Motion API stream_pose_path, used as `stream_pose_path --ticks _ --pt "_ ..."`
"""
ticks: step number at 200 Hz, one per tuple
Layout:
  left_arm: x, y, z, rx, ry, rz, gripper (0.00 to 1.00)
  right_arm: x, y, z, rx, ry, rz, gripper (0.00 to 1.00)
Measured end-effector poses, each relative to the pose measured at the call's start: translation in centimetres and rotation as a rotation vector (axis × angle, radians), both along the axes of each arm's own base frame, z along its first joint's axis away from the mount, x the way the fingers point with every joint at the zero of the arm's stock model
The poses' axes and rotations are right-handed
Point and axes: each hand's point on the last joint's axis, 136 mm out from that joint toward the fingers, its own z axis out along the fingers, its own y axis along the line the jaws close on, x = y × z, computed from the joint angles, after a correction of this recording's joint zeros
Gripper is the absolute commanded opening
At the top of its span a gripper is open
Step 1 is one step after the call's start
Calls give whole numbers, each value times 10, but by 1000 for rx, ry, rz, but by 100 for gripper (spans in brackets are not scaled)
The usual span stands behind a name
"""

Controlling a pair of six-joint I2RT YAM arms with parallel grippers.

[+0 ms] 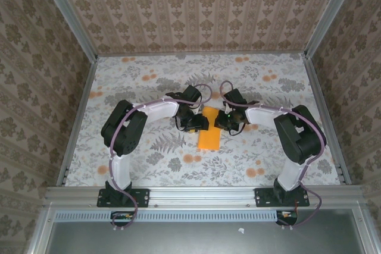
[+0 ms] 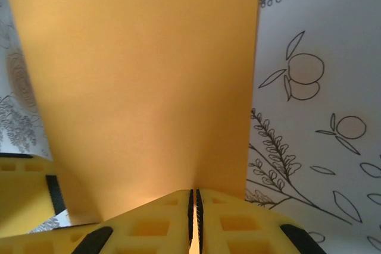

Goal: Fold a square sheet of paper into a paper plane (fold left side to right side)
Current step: Hold the square sheet of paper at the center of the table, then first fold the square sheet of paper in half at the center of the table.

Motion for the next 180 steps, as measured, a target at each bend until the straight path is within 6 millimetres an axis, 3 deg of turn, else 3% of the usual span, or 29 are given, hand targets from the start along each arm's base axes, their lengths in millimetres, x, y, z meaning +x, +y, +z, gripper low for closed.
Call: stream_pose_path --ticks 59,84,130,148,180 --pt "1 0 4 -3 -10 0 56 0 1 -4 -12 44 3 13" --pt "8 2 24 -35 -58 11 55 -1 1 -5 -15 49 3 12" --pt "25 -6 89 -224 -174 27 26 -1 1 -5 -19 58 3 12" --pt "22 -17 92 -294 -165 8 19 -1 1 -5 -20 61 3 12" --pt "9 -33 71 -338 -75 -32 15 -1 1 -5 -21 62 3 12"
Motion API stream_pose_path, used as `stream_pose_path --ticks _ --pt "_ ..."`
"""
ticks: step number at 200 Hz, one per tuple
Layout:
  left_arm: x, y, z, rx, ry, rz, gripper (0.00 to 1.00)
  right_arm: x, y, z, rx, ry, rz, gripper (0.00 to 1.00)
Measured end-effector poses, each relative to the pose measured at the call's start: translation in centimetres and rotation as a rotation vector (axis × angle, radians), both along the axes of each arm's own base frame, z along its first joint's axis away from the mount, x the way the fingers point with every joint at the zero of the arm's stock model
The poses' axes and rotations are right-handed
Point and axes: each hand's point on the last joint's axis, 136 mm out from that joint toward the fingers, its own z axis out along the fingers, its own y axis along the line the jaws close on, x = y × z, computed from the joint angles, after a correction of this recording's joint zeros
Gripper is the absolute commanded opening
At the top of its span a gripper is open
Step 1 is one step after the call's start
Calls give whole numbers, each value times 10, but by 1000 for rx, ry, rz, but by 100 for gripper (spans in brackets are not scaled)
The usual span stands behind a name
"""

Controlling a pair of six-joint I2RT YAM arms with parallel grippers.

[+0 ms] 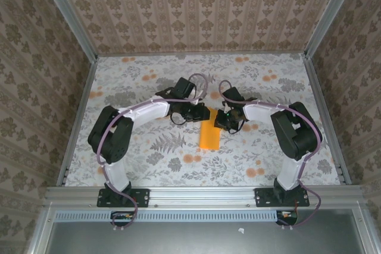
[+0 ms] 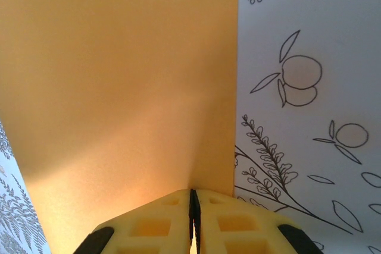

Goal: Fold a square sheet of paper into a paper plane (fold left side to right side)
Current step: First fold the square sheet of paper in half at the center of the table.

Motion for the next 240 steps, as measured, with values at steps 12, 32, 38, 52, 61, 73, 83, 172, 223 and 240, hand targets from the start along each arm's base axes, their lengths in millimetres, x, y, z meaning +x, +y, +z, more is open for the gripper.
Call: stream_pose_path --ticks 12,32,38,52,61,73,83,172,223,240 --pt "-3 -3 -10 2 28 -12 14 0 0 0 0 0 0 12" --pt "-8 -4 -25 21 60 -20 14 0 0 0 0 0 1 11" --pt "-9 -3 -28 28 67 -20 14 0 0 0 0 0 0 12" --pt "-12 0 -37 44 85 -19 14 0 0 0 0 0 0 11" --pt "-14 2 -42 53 96 -17 13 0 0 0 -1 1 1 12" --pt "-15 5 -49 70 104 -13 13 0 0 0 -1 2 1 12" --pt "-16 7 -55 85 110 -8 13 0 0 0 -3 6 2 11" --pt "-19 29 -80 144 138 30 9 0 0 -1 -11 8 18 12" --pt "-18 44 -79 136 128 51 8 -1 2 -1 0 14 26 11" --pt "-16 53 -76 148 121 67 8 -1 2 -1 0 14 26 11"
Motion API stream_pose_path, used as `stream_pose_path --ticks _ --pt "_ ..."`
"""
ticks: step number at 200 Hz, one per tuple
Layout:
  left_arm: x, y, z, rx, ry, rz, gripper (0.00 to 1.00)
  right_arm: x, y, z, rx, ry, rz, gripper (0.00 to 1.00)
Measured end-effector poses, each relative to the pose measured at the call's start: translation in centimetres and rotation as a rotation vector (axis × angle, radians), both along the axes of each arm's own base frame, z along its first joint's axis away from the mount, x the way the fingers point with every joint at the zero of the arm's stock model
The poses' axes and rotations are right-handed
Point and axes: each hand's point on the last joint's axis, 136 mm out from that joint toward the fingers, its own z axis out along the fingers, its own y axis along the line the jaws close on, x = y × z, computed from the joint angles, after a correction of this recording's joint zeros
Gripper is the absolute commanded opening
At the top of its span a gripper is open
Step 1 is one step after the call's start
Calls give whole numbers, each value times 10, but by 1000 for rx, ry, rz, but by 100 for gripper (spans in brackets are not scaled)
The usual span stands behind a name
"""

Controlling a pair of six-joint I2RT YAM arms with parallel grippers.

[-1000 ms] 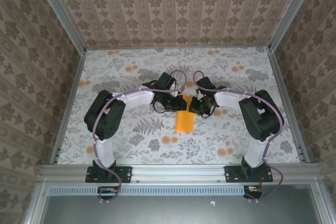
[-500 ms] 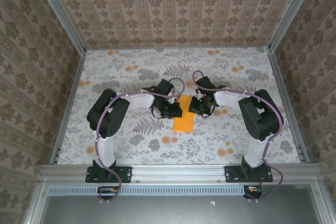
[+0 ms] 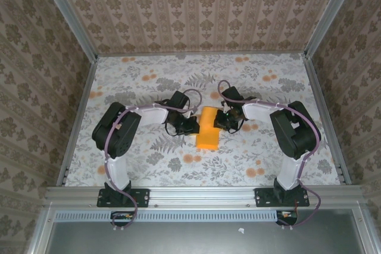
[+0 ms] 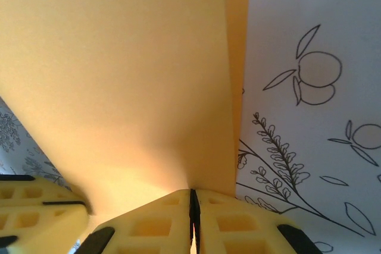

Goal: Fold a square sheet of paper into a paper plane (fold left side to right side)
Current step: First fold the square sheet of paper in half at the center of the table, then hold the square sheet of paper at the center of the table.

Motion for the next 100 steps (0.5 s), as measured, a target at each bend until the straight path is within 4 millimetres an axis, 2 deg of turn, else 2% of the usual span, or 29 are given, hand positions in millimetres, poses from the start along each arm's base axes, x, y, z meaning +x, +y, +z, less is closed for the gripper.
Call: stream_pose_path --ticks 27,65,84,100 --pt "6 3 17 -13 -39 11 8 0 0 0 0 0 0 11" --pt "8 -18 38 -62 -97 -31 10 0 0 0 0 0 0 11" --pt "9 -28 38 -76 -112 -48 10 0 0 0 0 0 0 11" --pt "8 -32 29 -69 -104 -55 11 0 0 0 0 0 0 11"
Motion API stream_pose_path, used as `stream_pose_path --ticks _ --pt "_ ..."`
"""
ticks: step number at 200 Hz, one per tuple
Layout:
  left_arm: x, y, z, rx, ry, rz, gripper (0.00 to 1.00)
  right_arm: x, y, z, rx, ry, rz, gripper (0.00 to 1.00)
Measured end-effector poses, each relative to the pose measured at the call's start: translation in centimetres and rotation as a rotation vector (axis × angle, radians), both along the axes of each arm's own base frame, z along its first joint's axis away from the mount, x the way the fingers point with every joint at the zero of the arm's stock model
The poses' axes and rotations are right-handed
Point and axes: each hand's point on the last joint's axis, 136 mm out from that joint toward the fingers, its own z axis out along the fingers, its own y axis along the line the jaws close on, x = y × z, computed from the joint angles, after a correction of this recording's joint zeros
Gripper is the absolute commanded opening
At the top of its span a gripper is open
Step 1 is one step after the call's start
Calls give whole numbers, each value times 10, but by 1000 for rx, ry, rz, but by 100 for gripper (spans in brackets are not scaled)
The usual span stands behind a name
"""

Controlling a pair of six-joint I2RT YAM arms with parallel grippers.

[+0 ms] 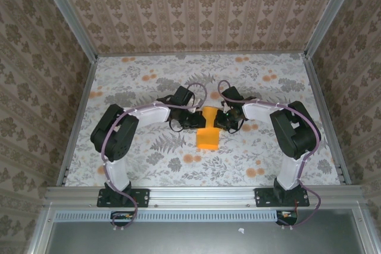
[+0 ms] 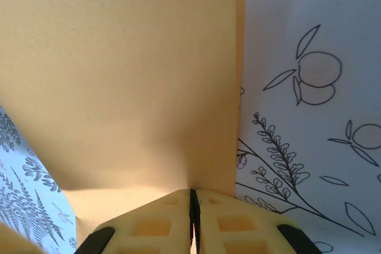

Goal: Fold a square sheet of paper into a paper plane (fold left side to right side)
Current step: Hold the square sheet of paper at the center of the table.

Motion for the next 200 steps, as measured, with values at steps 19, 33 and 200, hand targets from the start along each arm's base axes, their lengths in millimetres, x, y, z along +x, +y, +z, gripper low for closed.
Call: stream_pose_path --ticks 19,33,200 --pt "-3 0 -14 23 25 -4 11 0 0 0 0 0 0 11" --pt "-4 1 -22 37 40 -2 11 0 0 0 0 0 0 11" --pt "-11 4 -33 95 27 18 11 35 30 44 177 -154 54 12"
